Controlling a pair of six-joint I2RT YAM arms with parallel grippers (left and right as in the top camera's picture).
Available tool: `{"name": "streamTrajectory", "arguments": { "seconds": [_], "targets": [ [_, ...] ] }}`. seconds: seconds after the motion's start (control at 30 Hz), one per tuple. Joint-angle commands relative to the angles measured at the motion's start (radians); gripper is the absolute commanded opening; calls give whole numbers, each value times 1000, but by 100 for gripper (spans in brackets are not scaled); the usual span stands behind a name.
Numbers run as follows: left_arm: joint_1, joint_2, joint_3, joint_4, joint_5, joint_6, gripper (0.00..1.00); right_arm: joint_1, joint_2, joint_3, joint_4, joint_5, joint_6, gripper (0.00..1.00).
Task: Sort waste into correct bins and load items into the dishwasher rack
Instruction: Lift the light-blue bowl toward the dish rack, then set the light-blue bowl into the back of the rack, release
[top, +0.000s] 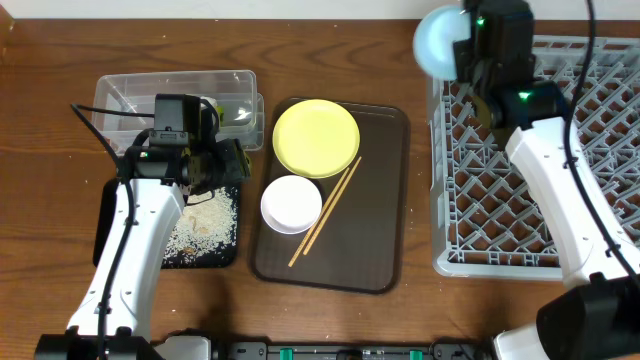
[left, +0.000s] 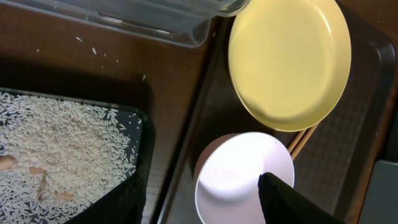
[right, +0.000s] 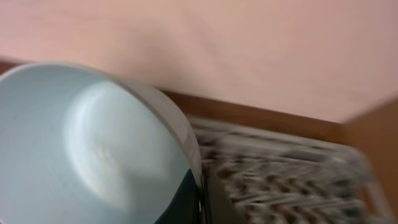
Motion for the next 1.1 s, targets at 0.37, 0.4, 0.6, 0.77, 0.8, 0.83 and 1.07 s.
{"name": "streamTrajectory", "arguments": {
  "seconds": [0.37,0.4,0.6,0.77,0.8,0.83,1.07],
  "targets": [
    [5,5,8,-3,-14,6,61,-66,260,-2,159,531,-48,1],
    [5,5,8,-4,-14,6,61,-64,281,-2,169,531,-48,1],
    [5,5,8,-10,-14,6,61,-61,360,-2,178,533,-47,1],
    [5,5,8,-10,-14,6,61,-36,369,-2,175,531,-24,1],
    [5,5,8,-10,-14,6,61,-30,369,-2,177,527,-22,1],
    [5,5,8,-10,-14,6,61,-24,369,-2,177,525,-22,1],
    [5,5,8,-11,-13,6,61,2,369,-2,148,510,-21,1]
  ]
}}
